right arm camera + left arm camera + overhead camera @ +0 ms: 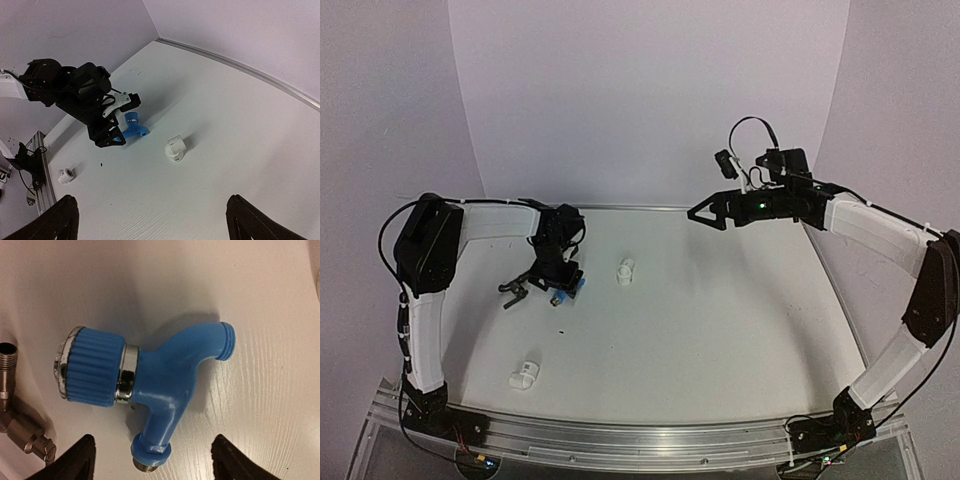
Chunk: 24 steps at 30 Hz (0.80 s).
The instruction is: Install the water faucets
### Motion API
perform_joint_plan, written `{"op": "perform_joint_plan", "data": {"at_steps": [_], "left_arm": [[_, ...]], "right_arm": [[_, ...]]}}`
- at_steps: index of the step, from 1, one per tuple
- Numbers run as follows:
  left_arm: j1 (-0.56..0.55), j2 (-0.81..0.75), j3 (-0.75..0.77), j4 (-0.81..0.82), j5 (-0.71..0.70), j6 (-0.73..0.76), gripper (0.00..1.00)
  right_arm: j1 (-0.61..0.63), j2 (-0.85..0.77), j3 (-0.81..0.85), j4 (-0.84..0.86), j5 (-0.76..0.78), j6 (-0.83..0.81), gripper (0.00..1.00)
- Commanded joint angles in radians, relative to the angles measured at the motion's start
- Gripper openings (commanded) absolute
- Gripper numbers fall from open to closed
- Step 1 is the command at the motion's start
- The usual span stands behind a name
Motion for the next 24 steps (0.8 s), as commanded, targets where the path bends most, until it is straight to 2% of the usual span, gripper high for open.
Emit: {"op": "perform_joint_plan", "data": {"at_steps": [1, 4, 12, 24], "left_arm": [[-0.005, -0.088, 0.091, -0.063, -0.075, 0.099, 0.84], [-0.005, -0.045, 0.177, -0.091, -0.073, 0.201, 0.87], [-0.010, 0.104, 0.350, -0.192, -0.053, 0.449, 0.84], [-0.017, 0.208, 0.386, -0.182, 0.016, 0.570, 0.80]], "right_arm": [[0.003, 0.015, 0.035, 0.014, -0.017, -0.013, 0.98], [0.002, 0.020, 0.041, 0.012, -0.026, -0.014, 0.98], [0.003, 0.011, 0.038, 0.011, -0.028, -0.013, 0.98], [0.003, 0.025, 0.040, 0.010, -0.035, -0.013, 0.98]]}}
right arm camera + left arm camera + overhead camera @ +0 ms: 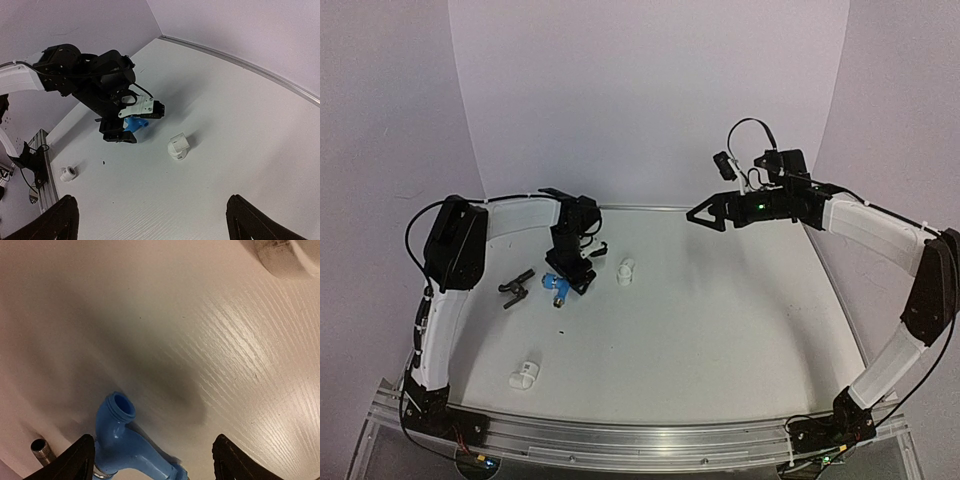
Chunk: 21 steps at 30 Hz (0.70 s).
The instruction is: Install the water faucets
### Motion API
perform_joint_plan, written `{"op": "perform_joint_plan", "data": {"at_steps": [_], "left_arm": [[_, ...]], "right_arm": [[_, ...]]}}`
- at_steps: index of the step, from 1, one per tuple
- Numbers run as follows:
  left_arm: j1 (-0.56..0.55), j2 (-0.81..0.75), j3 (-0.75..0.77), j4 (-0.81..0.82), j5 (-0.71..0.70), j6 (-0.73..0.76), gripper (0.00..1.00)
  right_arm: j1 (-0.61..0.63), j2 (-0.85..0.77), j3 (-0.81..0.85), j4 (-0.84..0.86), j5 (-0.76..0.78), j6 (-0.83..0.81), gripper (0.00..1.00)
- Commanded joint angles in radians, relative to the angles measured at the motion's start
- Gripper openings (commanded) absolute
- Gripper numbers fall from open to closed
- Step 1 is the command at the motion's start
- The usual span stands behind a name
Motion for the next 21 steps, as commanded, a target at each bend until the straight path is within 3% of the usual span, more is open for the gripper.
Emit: {"op": "perform_joint_plan", "data": {"at_steps": [1, 14, 21], "left_arm": [[-0.004, 0.020, 0.058, -0.008, 0.021, 0.067, 0.80], [0.020, 0.087, 0.123, -0.033, -0.032, 0.053, 0.59], [0.046, 0.089, 0.125, -0.031, -0.019, 0.045, 0.37]], "right_arm": [[0.003, 0.013, 0.037, 0.014, -0.017, -0.013, 0.98], [0.002, 0.010, 0.034, 0.012, -0.014, -0.013, 0.98], [0.003, 0.003, 0.033, 0.012, -0.010, -0.013, 0.98]]}}
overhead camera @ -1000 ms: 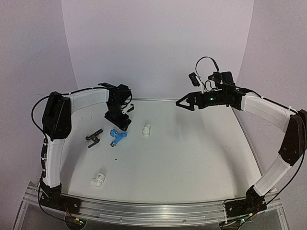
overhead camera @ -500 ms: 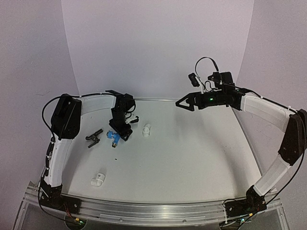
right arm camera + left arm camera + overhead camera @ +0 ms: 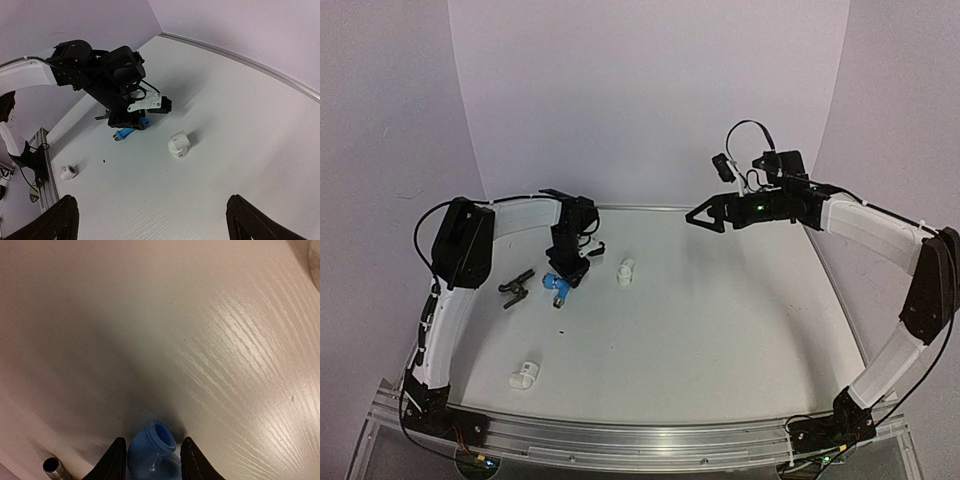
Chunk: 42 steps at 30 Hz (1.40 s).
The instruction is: Install the water faucets
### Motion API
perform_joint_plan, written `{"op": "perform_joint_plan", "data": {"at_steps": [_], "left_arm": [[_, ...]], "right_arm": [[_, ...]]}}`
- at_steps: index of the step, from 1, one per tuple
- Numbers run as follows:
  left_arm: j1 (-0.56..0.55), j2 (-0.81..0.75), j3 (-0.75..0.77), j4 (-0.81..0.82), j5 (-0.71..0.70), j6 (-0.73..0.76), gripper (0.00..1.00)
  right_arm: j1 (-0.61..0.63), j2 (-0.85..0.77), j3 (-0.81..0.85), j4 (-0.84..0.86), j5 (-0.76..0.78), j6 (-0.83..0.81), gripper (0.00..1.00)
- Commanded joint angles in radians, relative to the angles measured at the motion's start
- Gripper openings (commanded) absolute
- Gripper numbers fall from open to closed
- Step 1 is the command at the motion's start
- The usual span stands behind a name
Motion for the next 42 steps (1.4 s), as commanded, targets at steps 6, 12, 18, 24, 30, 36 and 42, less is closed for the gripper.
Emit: {"op": "perform_joint_plan", "data": {"at_steps": [6, 12, 18, 24, 30, 36, 42], "left_arm": [[0.025, -0.041, 0.032, 0.016, 0.017, -0.057, 0.18], [0.029, -0.099, -0.004, 0.026, 0.018, -0.113, 0.03], [0.031, -0.191, -0.049, 0.056, 0.098, -0.174, 0.00], [0.031, -0.272, -0.086, 0.062, 0.161, -0.215, 0.00], [0.027, -0.358, -0.107, 0.078, 0.257, -0.237, 0.00], [0.022, -0.462, -0.116, 0.147, 0.368, -0.330, 0.00], [0.010, -0.538, -0.128, 0.277, 0.427, -0.474, 0.00]], "right_arm": [[0.003, 0.010, 0.050, 0.014, -0.008, -0.012, 0.98], [0.003, 0.011, 0.063, 0.012, -0.006, -0.013, 0.98], [0.003, 0.022, 0.074, 0.015, -0.022, -0.009, 0.98], [0.003, 0.030, 0.079, 0.015, -0.042, -0.007, 0.98], [0.004, 0.051, 0.090, 0.016, -0.080, -0.008, 0.98], [0.017, 0.066, 0.104, 0.017, -0.129, -0.004, 0.98], [0.076, 0.094, 0.145, 0.021, -0.130, 0.008, 0.97]]}}
